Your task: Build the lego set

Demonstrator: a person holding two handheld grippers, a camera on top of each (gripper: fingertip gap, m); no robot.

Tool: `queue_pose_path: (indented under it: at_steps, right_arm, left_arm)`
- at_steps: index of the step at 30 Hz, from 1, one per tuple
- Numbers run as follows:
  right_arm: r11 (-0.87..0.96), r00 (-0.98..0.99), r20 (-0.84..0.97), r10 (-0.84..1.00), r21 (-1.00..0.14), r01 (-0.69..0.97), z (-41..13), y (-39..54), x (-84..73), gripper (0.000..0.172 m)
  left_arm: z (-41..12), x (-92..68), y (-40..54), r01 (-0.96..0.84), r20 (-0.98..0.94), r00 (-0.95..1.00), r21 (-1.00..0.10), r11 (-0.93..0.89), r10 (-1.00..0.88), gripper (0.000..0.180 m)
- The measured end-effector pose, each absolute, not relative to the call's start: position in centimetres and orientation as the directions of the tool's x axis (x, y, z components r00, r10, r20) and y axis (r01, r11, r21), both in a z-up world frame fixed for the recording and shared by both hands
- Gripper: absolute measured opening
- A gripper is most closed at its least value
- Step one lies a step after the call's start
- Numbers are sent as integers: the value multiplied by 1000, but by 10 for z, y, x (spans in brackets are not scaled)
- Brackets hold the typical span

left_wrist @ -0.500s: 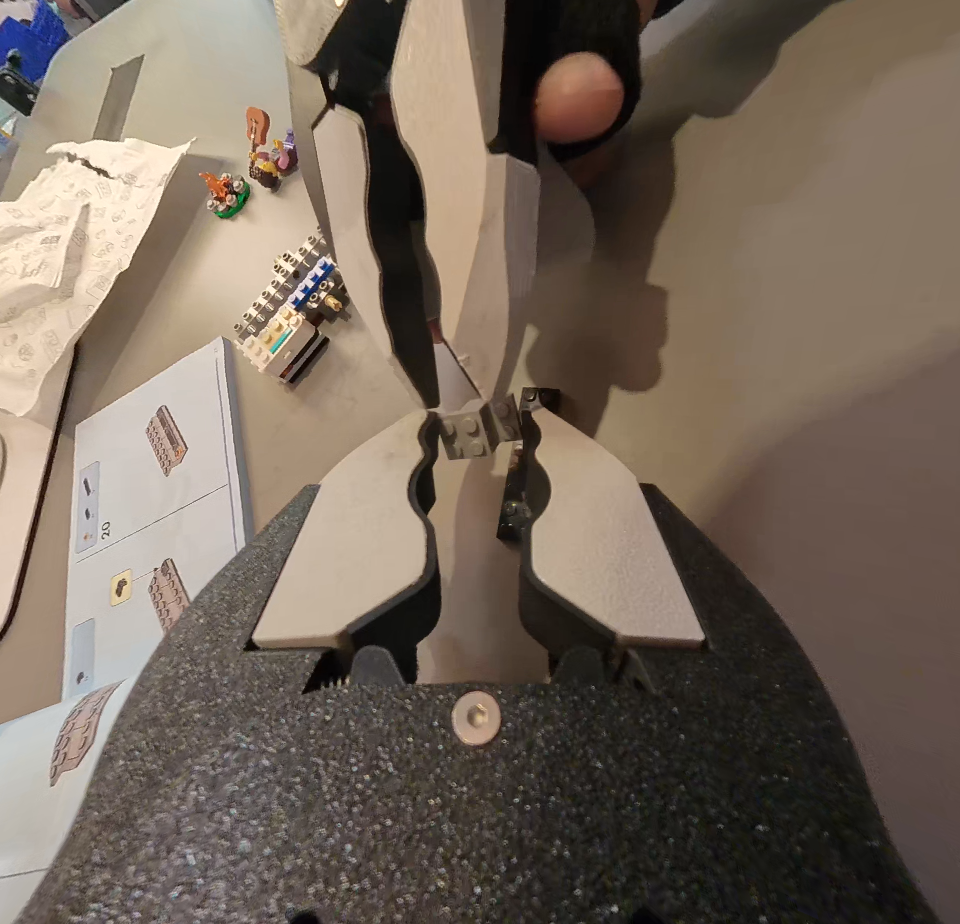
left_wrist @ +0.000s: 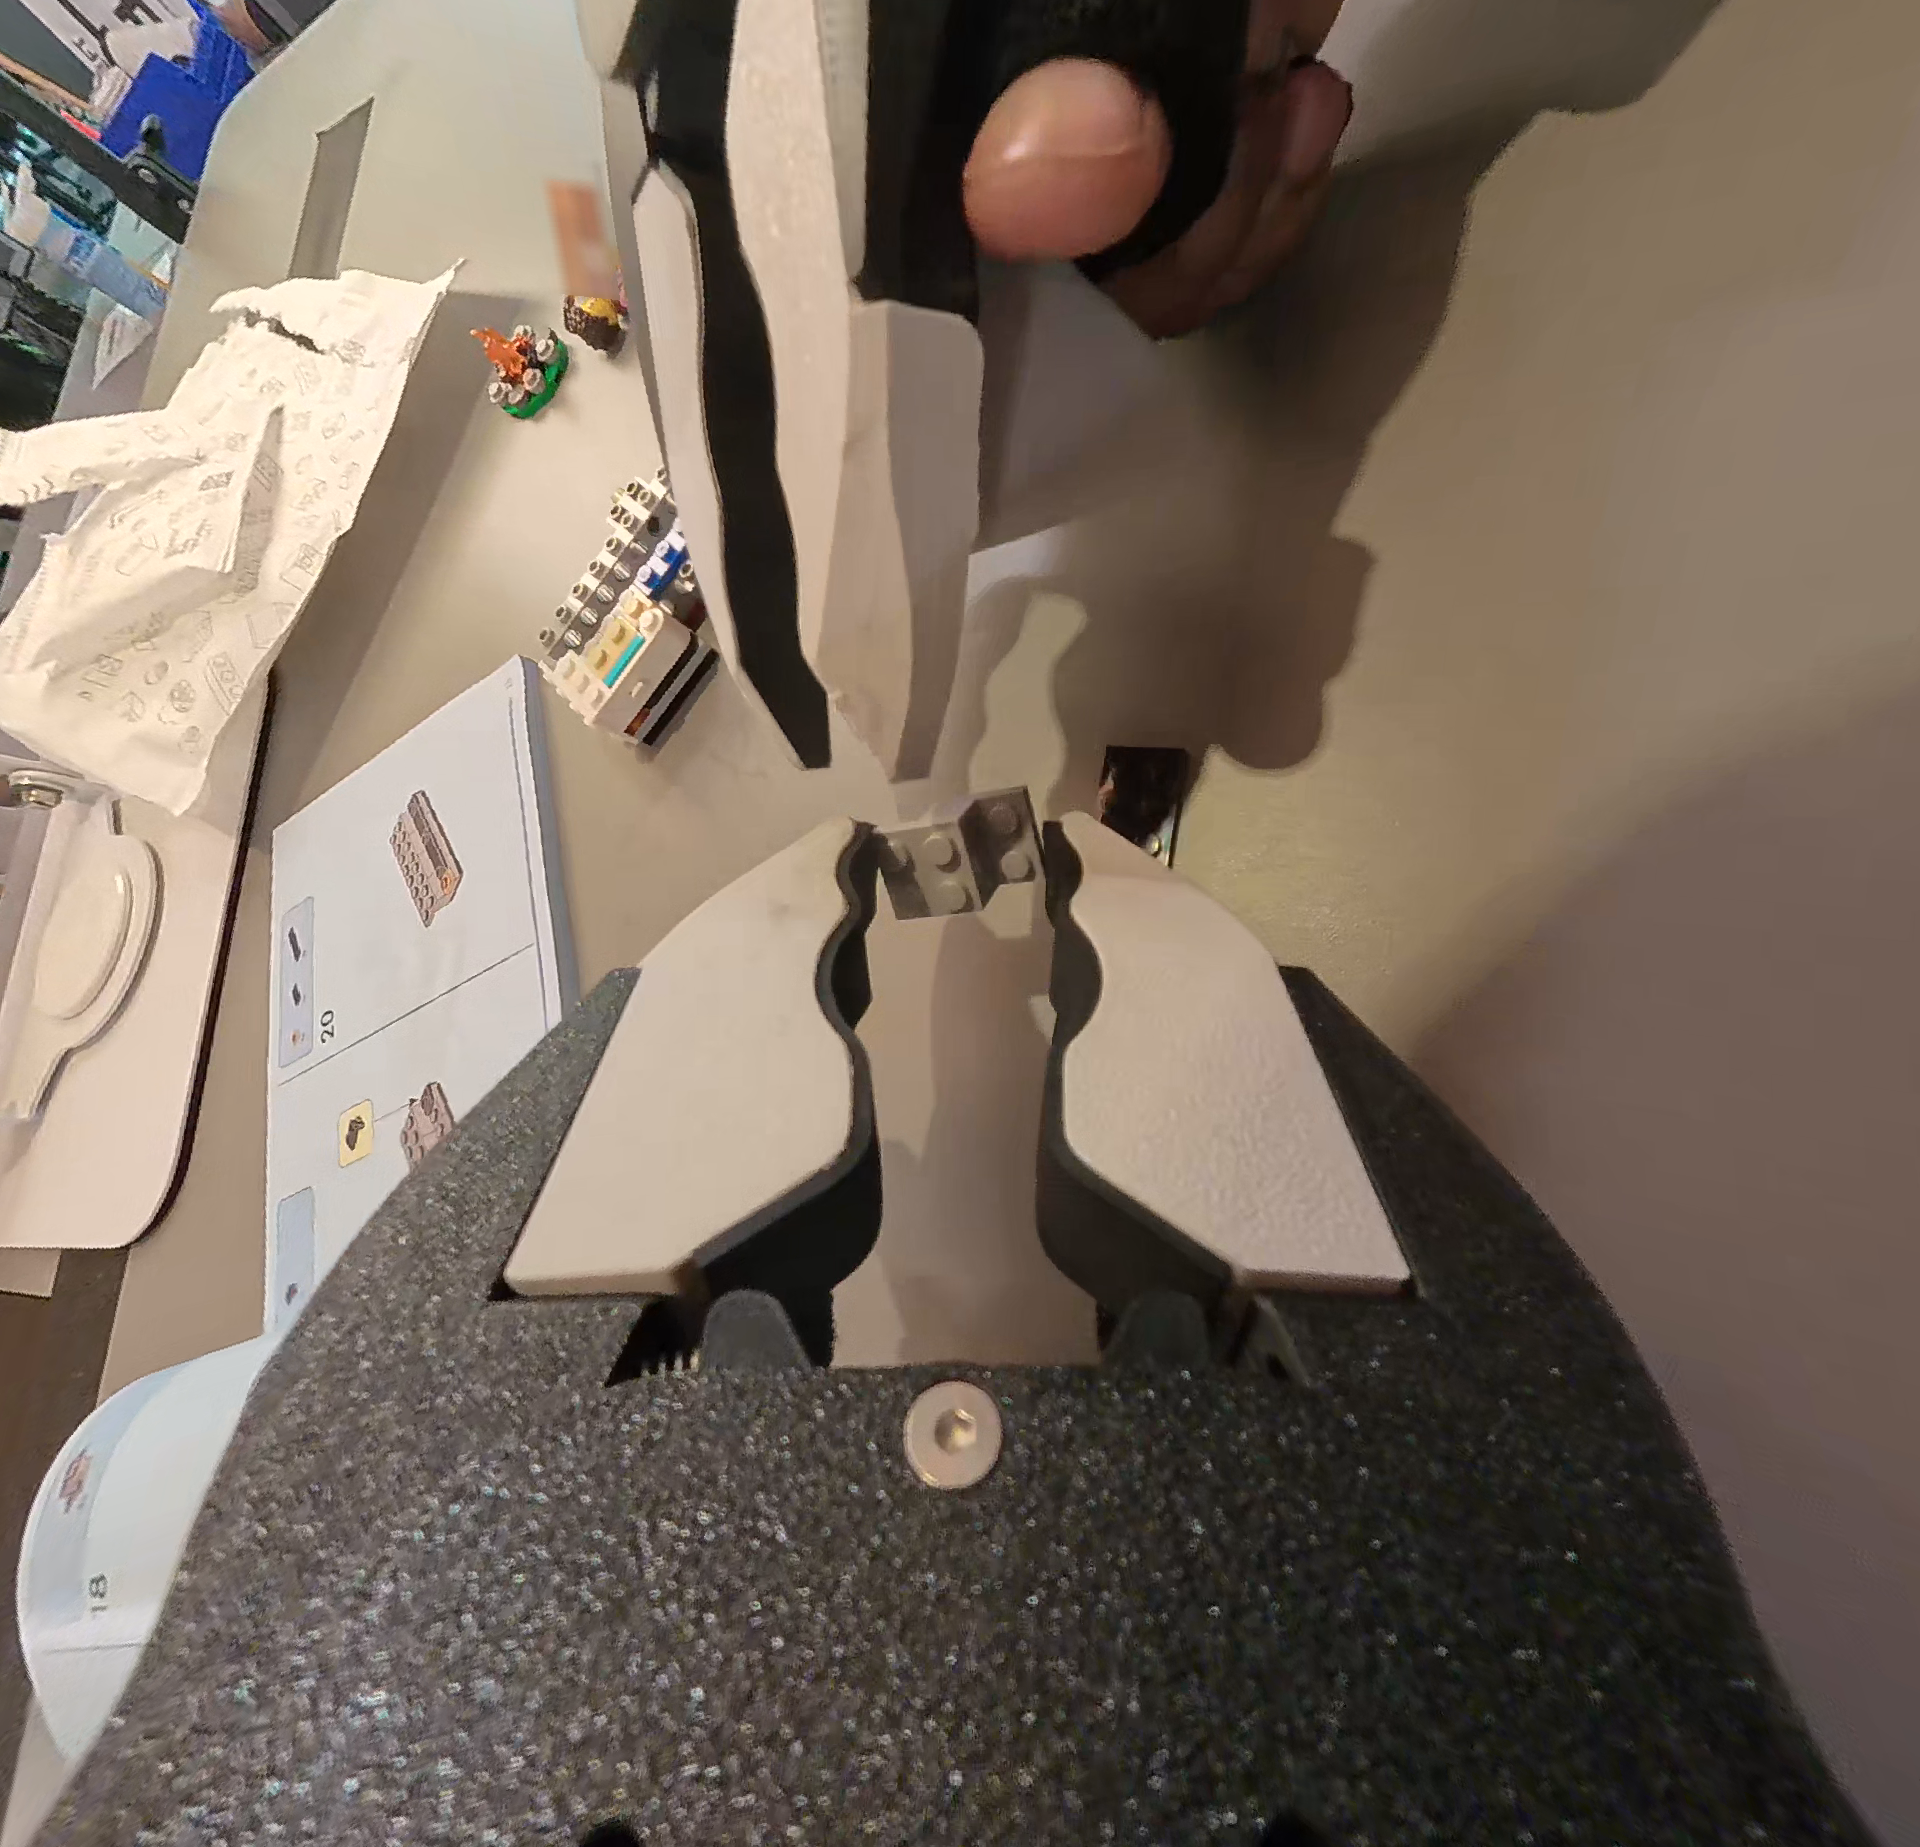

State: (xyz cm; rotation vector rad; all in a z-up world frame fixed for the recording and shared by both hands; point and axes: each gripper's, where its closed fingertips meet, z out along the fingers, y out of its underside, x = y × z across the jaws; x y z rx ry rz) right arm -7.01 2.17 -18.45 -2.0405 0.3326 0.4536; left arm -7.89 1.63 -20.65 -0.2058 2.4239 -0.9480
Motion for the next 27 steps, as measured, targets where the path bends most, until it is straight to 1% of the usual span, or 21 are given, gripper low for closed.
queue_pose_path:
  at_steps: [4,10,13,16,18,21,22,24,27]
  right_arm:
    - [-538,944,-326,-50,-788,-300,-195,17,-67,30]
    - [-665,977,-204,64,-739,-111,-212,4,-77,49]
    - [-690,986,-137,95,-723,-34,-218,1,-78,54]
    - [-718,990,-81,115,-696,27,-226,2,-81,56]
    - [-727,993,-48,109,-685,47,-230,3,-80,55]
    - [-720,998,-20,60,-693,30,-229,8,-74,48]
    - [-718,999,-9,35,-696,19,-229,9,-70,43]
    - [-711,1000,12,2,-703,10,-228,9,-64,40]
    - [-688,1000,-15,-22,-725,-26,-223,10,-59,41]
  left_arm:
    - [-208,-79,19,21,-381,-862,-684,729,-333,31]
    - [-206,-78,24,-9,-344,-866,-717,697,-364,31]
    - [-205,-77,27,-14,-343,-862,-721,693,-373,31]
    - [-204,-76,28,-16,-340,-861,-725,688,-379,31]
    - [-204,-76,28,-18,-340,-860,-726,687,-381,31]
    - [-203,-76,29,-18,-337,-860,-730,683,-383,31]
    - [-203,-76,28,-18,-337,-860,-731,682,-383,31]
    - [-202,-76,28,-18,-335,-860,-734,679,-384,31]
    - [-202,-76,28,-19,-334,-858,-737,675,-390,31]
